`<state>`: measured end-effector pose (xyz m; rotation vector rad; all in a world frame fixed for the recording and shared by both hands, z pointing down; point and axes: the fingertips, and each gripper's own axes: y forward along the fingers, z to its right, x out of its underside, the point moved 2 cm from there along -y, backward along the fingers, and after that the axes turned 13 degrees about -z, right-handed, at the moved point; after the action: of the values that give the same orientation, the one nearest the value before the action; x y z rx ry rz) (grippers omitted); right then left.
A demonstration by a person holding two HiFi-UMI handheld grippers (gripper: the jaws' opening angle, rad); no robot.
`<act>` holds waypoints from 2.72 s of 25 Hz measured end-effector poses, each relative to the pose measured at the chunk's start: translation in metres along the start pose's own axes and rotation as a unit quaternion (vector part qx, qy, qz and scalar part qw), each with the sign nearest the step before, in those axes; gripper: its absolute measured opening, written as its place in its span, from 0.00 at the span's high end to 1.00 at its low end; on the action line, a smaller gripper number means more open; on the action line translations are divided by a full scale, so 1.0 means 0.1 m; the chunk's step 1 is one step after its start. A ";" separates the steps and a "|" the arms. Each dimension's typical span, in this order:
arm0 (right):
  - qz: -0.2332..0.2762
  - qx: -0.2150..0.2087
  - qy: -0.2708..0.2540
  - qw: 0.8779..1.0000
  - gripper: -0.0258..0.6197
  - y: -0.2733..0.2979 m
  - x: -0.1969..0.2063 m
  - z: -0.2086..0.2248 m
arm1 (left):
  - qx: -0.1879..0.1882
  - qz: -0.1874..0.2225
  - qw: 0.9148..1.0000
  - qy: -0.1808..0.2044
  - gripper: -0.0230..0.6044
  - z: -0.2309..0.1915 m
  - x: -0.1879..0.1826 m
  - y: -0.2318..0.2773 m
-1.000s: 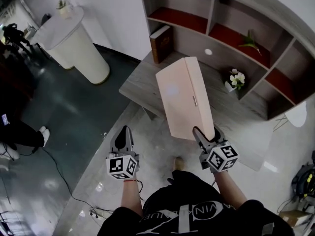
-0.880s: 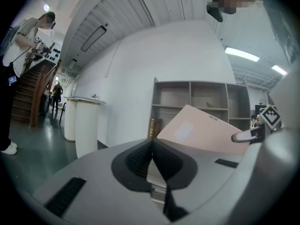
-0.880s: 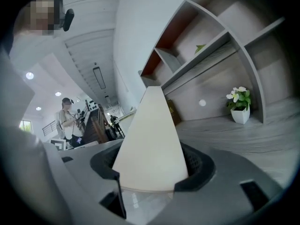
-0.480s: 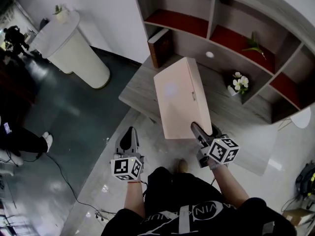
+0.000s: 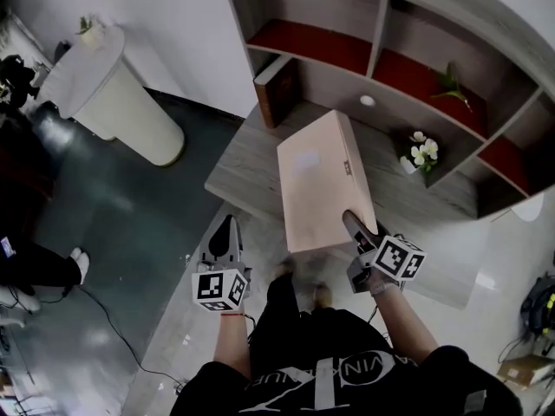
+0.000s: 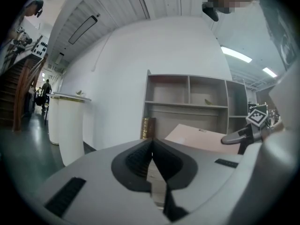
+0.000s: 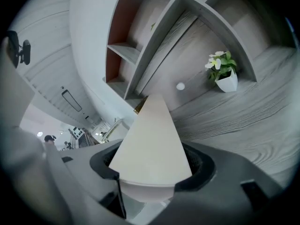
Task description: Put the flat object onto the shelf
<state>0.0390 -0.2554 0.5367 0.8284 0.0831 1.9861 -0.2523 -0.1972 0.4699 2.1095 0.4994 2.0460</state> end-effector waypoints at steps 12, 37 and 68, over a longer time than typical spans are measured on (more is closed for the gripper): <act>-0.014 0.006 0.074 0.997 0.48 0.38 -0.17 0.16 | 0.041 0.000 0.999 0.027 0.96 -0.18 -0.34 0.46; -0.051 0.071 0.133 0.987 0.32 0.56 -0.10 0.78 | 0.036 -0.016 0.999 0.025 0.96 -0.39 -0.31 0.59; -0.074 0.119 0.146 0.979 0.30 0.46 -0.07 0.88 | 0.036 -0.016 0.999 -0.004 0.96 -0.34 -0.24 0.56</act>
<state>0.0582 -0.3098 0.6184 0.6524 0.5478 1.9651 -0.2790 -0.2617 0.4685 2.1347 0.6092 2.0301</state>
